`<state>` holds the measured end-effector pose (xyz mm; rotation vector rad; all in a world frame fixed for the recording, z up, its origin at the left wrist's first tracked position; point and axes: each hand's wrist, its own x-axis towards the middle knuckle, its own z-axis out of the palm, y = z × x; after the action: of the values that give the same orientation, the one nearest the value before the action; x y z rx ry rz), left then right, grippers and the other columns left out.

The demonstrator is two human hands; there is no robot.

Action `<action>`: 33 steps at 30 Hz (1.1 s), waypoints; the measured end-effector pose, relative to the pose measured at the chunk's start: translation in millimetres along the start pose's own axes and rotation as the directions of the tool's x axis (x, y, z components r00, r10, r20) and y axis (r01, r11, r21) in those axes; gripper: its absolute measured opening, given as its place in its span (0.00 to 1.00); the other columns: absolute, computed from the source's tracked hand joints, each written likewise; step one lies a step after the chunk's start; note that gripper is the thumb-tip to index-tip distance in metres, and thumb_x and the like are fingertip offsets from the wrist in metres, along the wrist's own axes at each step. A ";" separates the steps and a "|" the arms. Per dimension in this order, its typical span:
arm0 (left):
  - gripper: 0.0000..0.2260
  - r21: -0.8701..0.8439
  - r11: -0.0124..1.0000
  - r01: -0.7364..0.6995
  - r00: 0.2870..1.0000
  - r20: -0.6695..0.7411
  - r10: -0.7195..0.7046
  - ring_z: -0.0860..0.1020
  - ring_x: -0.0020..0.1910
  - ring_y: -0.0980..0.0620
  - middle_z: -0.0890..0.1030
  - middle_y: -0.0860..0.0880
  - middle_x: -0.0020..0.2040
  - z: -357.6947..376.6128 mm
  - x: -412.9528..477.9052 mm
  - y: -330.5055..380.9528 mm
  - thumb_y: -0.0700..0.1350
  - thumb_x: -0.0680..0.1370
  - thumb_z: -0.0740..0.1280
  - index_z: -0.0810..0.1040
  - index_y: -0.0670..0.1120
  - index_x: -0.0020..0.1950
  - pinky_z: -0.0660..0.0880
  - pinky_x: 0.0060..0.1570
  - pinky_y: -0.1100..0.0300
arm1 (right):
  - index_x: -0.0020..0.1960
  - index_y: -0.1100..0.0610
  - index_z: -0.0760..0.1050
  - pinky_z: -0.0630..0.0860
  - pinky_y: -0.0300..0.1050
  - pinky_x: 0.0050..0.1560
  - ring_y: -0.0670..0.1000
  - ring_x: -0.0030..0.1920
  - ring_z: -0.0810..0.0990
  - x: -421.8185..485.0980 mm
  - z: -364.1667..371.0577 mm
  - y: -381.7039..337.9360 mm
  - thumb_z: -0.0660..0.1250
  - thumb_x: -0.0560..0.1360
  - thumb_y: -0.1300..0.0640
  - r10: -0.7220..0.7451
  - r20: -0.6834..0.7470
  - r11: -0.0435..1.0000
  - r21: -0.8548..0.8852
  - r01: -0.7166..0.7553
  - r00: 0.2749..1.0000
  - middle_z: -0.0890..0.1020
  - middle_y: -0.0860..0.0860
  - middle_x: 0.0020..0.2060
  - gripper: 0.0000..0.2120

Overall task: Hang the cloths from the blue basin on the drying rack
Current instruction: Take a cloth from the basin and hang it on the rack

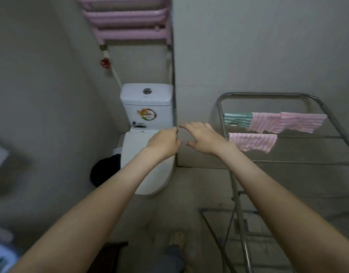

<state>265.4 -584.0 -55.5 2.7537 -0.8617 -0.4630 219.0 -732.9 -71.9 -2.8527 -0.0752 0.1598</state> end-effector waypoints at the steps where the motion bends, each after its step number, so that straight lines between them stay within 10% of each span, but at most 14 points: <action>1: 0.20 -0.010 0.999 0.044 0.999 -0.019 -0.044 0.71 0.65 0.44 0.73 0.44 0.67 -5.8 -15.4 -16.5 0.51 0.81 0.58 0.67 0.44 0.70 0.71 0.61 0.52 | 0.75 0.53 0.58 0.56 0.46 0.67 0.53 0.71 0.62 6.0 1.0 -20.4 0.62 0.78 0.55 -0.047 0.010 0.999 0.015 0.047 0.999 0.65 0.53 0.72 0.27; 16: 0.16 -0.183 0.771 0.610 0.747 -0.191 -0.637 0.72 0.65 0.43 0.74 0.40 0.67 -58.5 -266.9 -241.0 0.43 0.81 0.57 0.69 0.43 0.69 0.67 0.61 0.56 | 0.71 0.55 0.66 0.66 0.46 0.65 0.53 0.63 0.73 70.9 63.8 -352.8 0.65 0.76 0.60 -0.641 0.149 0.762 0.239 0.602 0.753 0.75 0.54 0.63 0.23; 26: 0.17 -0.180 0.568 0.803 0.567 -0.063 -0.821 0.72 0.65 0.44 0.71 0.44 0.69 -38.1 -410.8 -315.2 0.44 0.81 0.58 0.70 0.48 0.70 0.68 0.59 0.56 | 0.72 0.52 0.63 0.68 0.48 0.61 0.54 0.61 0.74 31.8 118.8 -493.1 0.68 0.74 0.46 -0.742 0.477 0.621 0.221 0.752 0.471 0.75 0.52 0.63 0.31; 33: 0.16 -0.198 0.565 0.801 0.574 -0.020 -0.819 0.73 0.63 0.45 0.72 0.45 0.69 -26.5 -430.3 -318.3 0.40 0.81 0.58 0.71 0.49 0.68 0.68 0.56 0.56 | 0.41 0.50 0.73 0.64 0.47 0.52 0.54 0.51 0.76 21.9 131.4 -508.5 0.63 0.74 0.57 -0.787 0.485 0.487 0.107 0.867 0.382 0.80 0.51 0.47 0.04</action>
<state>103.7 -73.9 -26.3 2.8094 0.5550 -0.4756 207.2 -207.6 -56.0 -2.4338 -1.6806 0.6470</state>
